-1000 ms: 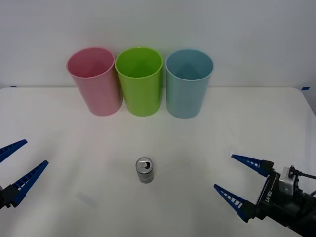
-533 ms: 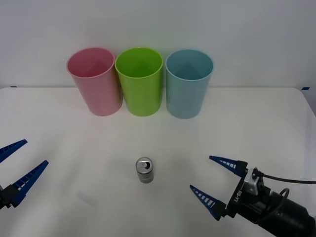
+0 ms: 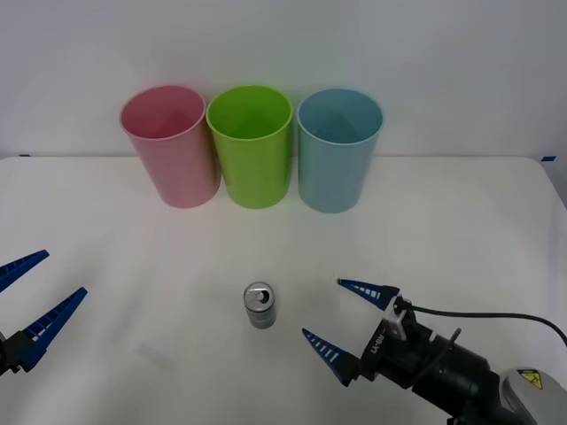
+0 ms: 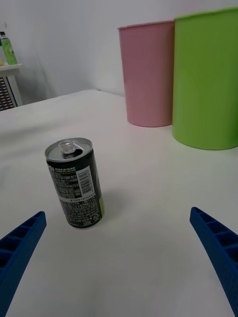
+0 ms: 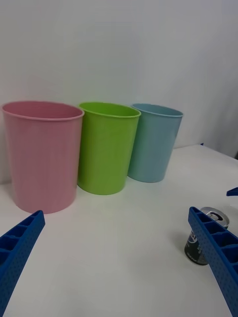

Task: Grasp the object on the table and drop it into the matching bin: aluminum can to the light blue bin, PET bottle to the pink bin.

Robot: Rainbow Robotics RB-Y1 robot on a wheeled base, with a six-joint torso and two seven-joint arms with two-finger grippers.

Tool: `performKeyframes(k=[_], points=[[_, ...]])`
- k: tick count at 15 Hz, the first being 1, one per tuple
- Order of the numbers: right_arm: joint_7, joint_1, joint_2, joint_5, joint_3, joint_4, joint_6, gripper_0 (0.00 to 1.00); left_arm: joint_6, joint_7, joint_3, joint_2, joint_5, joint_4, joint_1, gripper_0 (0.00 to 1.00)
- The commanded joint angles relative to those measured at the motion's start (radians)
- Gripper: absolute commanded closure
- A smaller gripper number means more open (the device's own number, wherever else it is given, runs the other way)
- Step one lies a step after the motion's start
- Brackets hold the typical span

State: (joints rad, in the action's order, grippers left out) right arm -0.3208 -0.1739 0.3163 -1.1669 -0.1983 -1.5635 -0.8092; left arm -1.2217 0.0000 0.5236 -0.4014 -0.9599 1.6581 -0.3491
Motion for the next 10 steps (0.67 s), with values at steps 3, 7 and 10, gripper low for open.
performKeyframes(k=[3, 7, 10], points=[[-0.014, 0.074, -0.043, -0.028, -0.044, 0.099, 0.021, 0.00, 0.000, 0.000, 0.000, 0.000, 0.000, 0.000, 0.000, 0.00], [-0.030, 0.151, -0.069, -0.039, -0.084, 0.184, 0.036, 0.00, 0.000, 0.000, 0.000, 0.000, 0.000, 0.000, 0.000, 0.00], [-0.032, 0.183, -0.117, -0.080, -0.087, 0.220, 0.056, 0.00, 0.000, 0.000, 0.000, 0.000, 0.000, 0.000, 0.000, 0.00]])
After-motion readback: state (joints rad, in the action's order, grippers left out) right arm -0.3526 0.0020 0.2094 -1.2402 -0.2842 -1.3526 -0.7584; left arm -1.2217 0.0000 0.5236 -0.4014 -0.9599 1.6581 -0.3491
